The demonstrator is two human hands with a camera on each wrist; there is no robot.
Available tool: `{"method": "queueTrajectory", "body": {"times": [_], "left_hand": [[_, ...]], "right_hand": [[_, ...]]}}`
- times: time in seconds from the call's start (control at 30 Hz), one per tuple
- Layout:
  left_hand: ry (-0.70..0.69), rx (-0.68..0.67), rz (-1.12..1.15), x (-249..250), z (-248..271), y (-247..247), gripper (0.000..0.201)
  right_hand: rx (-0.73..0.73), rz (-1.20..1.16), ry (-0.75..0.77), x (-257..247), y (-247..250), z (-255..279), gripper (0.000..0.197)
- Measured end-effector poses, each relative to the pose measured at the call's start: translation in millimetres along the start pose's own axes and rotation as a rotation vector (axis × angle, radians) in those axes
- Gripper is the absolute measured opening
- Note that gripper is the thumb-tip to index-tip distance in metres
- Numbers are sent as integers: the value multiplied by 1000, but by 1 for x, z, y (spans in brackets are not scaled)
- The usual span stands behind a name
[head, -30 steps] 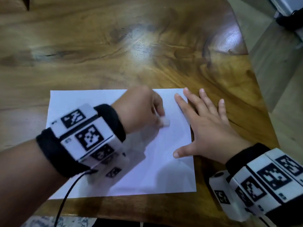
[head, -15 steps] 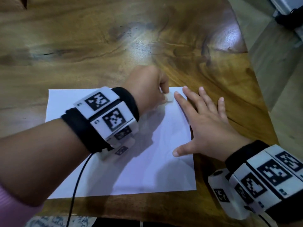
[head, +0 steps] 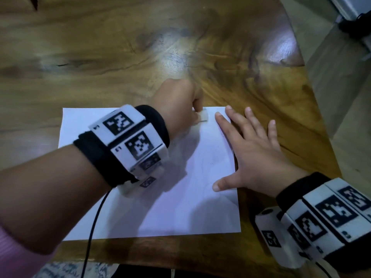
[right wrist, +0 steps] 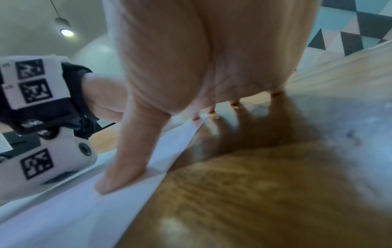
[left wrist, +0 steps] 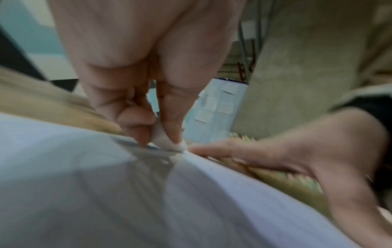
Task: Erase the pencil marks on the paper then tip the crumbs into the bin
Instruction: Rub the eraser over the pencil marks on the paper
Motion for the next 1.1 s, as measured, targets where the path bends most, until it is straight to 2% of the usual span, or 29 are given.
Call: {"method": "queueTrajectory", "body": {"times": [0.1,0.2,0.3,0.37,0.47,0.5,0.6,0.63,0.67,0.77,0.8,0.87,0.93,0.97,1.03,1.1], "left_hand": [[-22,-81,2,0,1,-5,11],[25,-55,39,-5,3,-3,11],[0,-218,-16,-4,9,-12,21],[17,-175,28,-7,8,-8,19],[39,-10,45,-9,13,-3,11],[11,-40,36,-7,17,-8,8],[-93,-304,1,-2,37,-29,6],[-93,-333,-2,-2,39,-30,7],[-79,-302,9,-2,36,-27,7],[43,-59,40,-4,19,-6,9],[64,-21,36,-4,19,-3,11],[11,-77,31,-4,24,-11,10],[-56,-268,8,-5,39,-26,7],[-62,-315,3,-6,42,-29,8],[-21,-226,50,-9,36,-22,9],[64,-37,112,-12,28,-10,7]], "right_hand": [[-9,3,-7,0,0,1,139],[-4,6,-7,0,0,0,138],[-8,1,-6,0,0,1,138],[-9,3,-4,0,0,1,138],[-5,-1,-7,1,0,0,138],[-7,-1,-8,0,0,0,138],[-10,-9,-2,-1,0,1,138],[-8,-14,1,-1,0,1,138],[-4,-18,0,-1,0,1,138],[-9,-13,-8,0,0,1,138],[-11,-12,-7,-1,0,1,138],[-11,-14,-6,-1,0,1,138],[-13,-18,-7,-1,1,1,138],[-12,-20,-5,-1,1,1,138],[-8,-24,-3,-1,1,1,138],[-8,-22,-4,-1,0,1,137]]}}
Point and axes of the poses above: each hand's wrist, its own z-axis away from the middle knuckle, its own y-axis out of the back of the hand, x = y × z, the point moved 7 cm from there along -z, towards the middle knuckle, and after that the axes turned 5 degrees about -z, right-handed, at the moved point
